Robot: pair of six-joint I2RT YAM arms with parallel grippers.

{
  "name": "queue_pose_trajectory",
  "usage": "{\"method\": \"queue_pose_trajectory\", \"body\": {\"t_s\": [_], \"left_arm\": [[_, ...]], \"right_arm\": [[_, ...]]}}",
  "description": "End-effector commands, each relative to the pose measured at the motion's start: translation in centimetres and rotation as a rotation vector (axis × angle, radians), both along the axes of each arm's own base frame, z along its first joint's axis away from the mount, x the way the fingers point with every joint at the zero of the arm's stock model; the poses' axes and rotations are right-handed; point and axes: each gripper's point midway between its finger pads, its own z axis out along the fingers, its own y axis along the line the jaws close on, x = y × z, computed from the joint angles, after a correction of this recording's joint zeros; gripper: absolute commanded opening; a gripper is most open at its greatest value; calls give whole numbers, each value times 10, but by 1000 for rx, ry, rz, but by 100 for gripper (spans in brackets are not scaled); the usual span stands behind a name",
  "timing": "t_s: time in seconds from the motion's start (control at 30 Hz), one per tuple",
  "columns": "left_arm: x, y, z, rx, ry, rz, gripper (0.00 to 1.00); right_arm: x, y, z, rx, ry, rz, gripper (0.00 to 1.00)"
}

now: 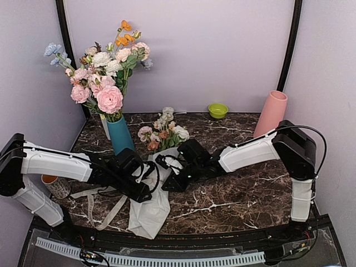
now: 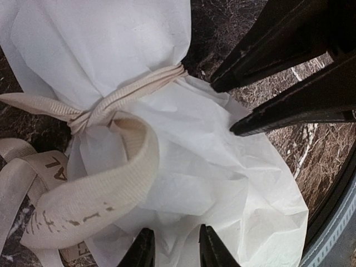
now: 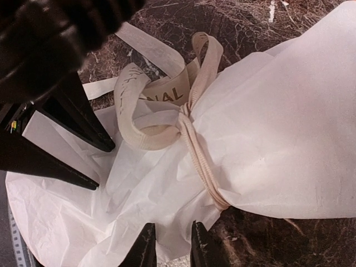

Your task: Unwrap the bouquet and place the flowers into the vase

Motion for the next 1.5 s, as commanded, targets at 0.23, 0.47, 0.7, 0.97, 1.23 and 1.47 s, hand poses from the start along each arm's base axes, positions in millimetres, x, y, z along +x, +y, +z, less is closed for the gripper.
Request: {"method": "queue_pose_trajectory", "body": {"t_s": [0.23,0.47,0.7,0.97,1.23,1.47], "left_arm": [[-4,-13,39,-160,-36,-8,71],[-1,0,15,-75,-13,60,78],[4,26,-4,39,-14,175,76],[10,25,-6,55,-27,183,73],[17,29,-17,108,-43,203,66],[21,26,-24,103,-79,163,23]], "right_arm": [[-29,28,-4,77,65,102,10],[-35,36,-26,83,141,122,11],[-28,7,1,185,110,34,15],[-12,-23,35,262,111,-68,28],[-3,-31,53,285,28,-122,30],[2,-29,65,300,-68,-121,33]]}}
